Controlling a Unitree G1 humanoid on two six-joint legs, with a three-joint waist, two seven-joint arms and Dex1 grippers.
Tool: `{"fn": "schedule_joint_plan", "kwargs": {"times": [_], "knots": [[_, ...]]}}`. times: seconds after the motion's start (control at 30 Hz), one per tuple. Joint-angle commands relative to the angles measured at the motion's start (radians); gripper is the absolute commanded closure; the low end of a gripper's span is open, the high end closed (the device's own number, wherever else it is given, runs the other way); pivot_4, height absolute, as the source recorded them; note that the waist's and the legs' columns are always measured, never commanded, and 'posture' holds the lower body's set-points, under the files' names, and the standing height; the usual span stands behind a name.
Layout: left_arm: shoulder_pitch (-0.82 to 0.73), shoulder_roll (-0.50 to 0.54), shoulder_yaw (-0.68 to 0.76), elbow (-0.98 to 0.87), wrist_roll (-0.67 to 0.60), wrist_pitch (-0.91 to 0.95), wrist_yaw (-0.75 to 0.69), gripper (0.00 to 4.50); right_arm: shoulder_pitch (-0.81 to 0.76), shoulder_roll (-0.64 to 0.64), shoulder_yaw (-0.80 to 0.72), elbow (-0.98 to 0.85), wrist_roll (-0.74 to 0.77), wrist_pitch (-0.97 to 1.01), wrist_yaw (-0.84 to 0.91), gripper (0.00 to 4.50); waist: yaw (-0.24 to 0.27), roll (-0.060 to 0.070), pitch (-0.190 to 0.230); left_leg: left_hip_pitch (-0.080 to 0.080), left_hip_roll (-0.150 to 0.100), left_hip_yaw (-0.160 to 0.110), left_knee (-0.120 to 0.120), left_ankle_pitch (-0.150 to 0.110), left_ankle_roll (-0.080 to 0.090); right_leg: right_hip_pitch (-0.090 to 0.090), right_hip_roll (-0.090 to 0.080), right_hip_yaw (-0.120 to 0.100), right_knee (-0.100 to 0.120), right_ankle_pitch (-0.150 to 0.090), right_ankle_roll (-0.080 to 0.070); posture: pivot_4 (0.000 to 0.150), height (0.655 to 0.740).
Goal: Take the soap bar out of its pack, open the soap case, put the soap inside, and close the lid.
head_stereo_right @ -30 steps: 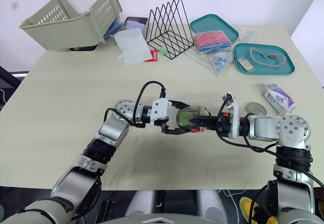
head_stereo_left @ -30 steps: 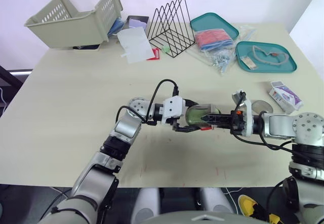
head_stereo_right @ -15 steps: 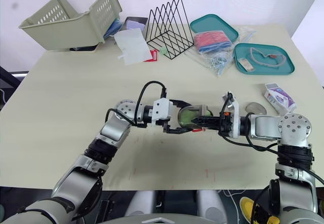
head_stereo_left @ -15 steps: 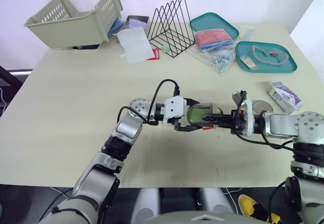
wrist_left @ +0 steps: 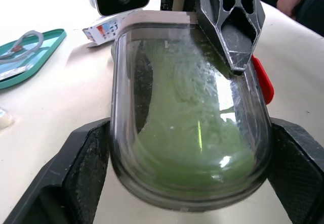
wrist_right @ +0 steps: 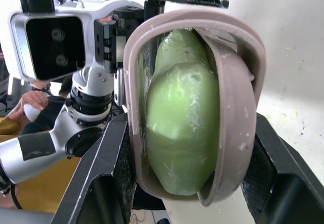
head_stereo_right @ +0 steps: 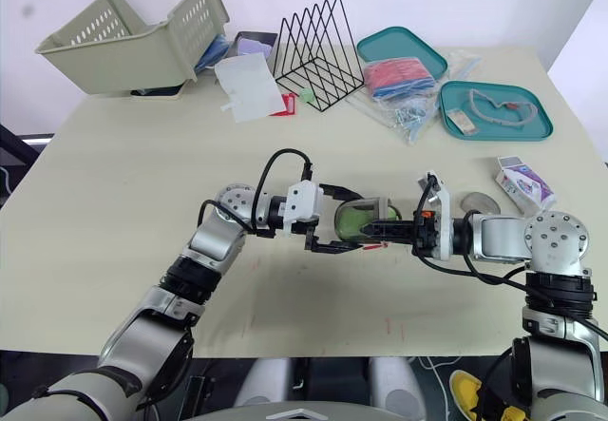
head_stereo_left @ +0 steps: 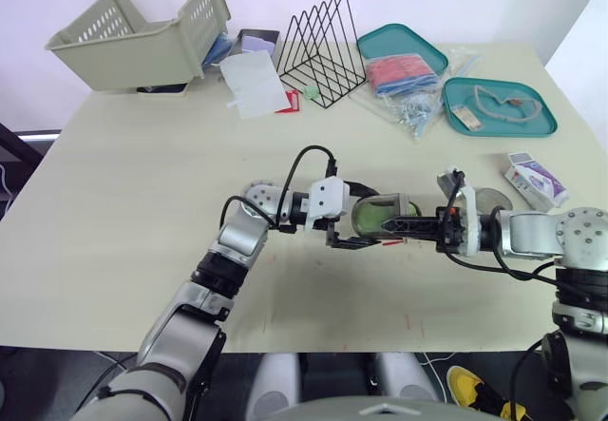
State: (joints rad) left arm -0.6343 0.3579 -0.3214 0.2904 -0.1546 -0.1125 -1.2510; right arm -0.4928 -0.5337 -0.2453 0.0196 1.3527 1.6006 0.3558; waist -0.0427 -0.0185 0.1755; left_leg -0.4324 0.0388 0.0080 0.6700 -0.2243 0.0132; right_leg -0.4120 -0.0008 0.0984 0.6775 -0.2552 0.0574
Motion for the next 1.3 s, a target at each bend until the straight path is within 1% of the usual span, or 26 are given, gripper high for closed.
{"fn": "schedule_joint_plan", "kwargs": {"times": [0.03,0.2,0.27,0.4,0.5,0.53,0.6,0.7,0.83,0.93,1.1,1.3], "knots": [[-0.043,0.043,0.060,0.002,-0.055,0.047,-0.044,0.00,0.003,-0.051,0.020,-0.048,-0.029,-0.003,0.054,2.44,-0.001,0.000,0.000,0.000,0.000,0.000,0.000,0.000,0.000,0.000,0.000,0.000,0.000,0.000,0.000,0.150,0.7400],[-0.083,0.094,0.074,0.033,-0.089,0.149,-0.108,0.00,-0.023,-0.146,0.080,-0.067,-0.123,-0.054,0.162,2.44,-0.001,0.000,0.000,0.000,0.000,0.000,0.000,0.000,0.000,-0.001,0.000,0.000,0.000,0.000,0.000,0.150,0.7400],[-0.099,0.092,0.081,0.040,-0.092,0.176,-0.108,0.00,-0.054,-0.220,0.137,-0.097,-0.179,-0.090,0.243,2.44,0.000,0.000,0.000,0.000,0.000,0.000,0.000,0.000,0.000,-0.001,0.000,0.000,-0.001,-0.001,0.001,0.150,0.7400],[-0.102,0.063,0.088,0.016,-0.102,0.211,-0.096,0.00,-0.160,-0.434,0.326,-0.177,-0.361,-0.240,0.478,2.44,0.001,0.001,0.001,-0.001,0.000,0.001,0.000,0.000,0.000,-0.001,-0.001,0.000,-0.002,-0.001,0.002,0.150,0.7400],[-0.087,0.036,0.071,-0.016,-0.098,0.223,-0.089,0.00,-0.279,-0.612,0.538,-0.261,-0.589,-0.395,0.646,2.44,0.001,0.002,0.001,-0.001,0.000,0.001,-0.002,0.000,0.000,-0.001,-0.001,-0.001,-0.004,-0.001,0.002,0.150,0.7400],[-0.081,0.023,0.065,-0.027,-0.099,0.235,-0.082,0.00,-0.320,-0.653,0.600,-0.297,-0.655,-0.430,0.690,2.44,0.001,0.002,0.002,-0.001,0.001,0.000,-0.003,0.000,0.000,-0.002,0.000,-0.001,-0.004,-0.001,0.001,0.150,0.7400],[-0.076,0.001,0.061,-0.042,-0.102,0.257,-0.067,0.00,-0.382,-0.695,0.694,-0.347,-0.754,-0.472,0.752,2.44,0.001,0.003,0.002,-0.001,0.001,0.001,-0.004,0.000,0.000,-0.003,-0.001,-0.001,-0.005,-0.001,0.000,0.150,0.7400],[-0.072,-0.029,0.059,-0.056,-0.097,0.286,-0.038,0.00,-0.454,-0.702,0.804,-0.387,-0.884,-0.506,0.809,2.44,0.001,0.003,0.002,-0.002,0.001,0.002,-0.004,0.000,0.000,-0.004,-0.001,0.000,-0.005,-0.001,0.000,0.150,0.7400],[-0.072,-0.078,0.030,-0.078,-0.077,0.303,0.015,0.00,-0.560,-0.622,0.948,-0.427,-1.026,-0.482,0.829,2.44,0.001,0.003,0.002,-0.003,0.001,0.003,-0.004,0.000,0.000,-0.006,-0.001,0.001,-0.004,-0.001,-0.001,0.150,0.7400],[-0.066,-0.117,0.015,-0.112,-0.081,0.345,0.054,0.00,-0.588,-0.568,1.028,-0.422,-1.108,-0.482,0.833,2.44,0.003,0.003,0.002,-0.004,0.001,0.003,-0.003,0.000,0.000,-0.007,-0.001,0.001,-0.003,-0.001,-0.001,0.150,0.7400],[-0.056,-0.137,-0.031,-0.137,-0.066,0.385,0.069,0.00,-0.585,-0.531,1.082,-0.409,-1.192,-0.508,0.861,2.44,0.007,0.003,0.002,-0.005,0.000,0.003,-0.001,0.000,0.000,-0.007,-0.001,0.001,-0.002,-0.001,-0.001,0.150,0.7400],[-0.083,-0.149,-0.038,-0.100,-0.063,0.385,0.077,0.00,-0.570,-0.508,1.077,-0.386,-1.255,-0.560,0.908,2.44,0.004,0.003,0.002,-0.003,0.000,0.003,0.000,0.000,0.000,-0.007,-0.001,0.001,0.001,-0.001,-0.001,0.150,0.7400]]}}
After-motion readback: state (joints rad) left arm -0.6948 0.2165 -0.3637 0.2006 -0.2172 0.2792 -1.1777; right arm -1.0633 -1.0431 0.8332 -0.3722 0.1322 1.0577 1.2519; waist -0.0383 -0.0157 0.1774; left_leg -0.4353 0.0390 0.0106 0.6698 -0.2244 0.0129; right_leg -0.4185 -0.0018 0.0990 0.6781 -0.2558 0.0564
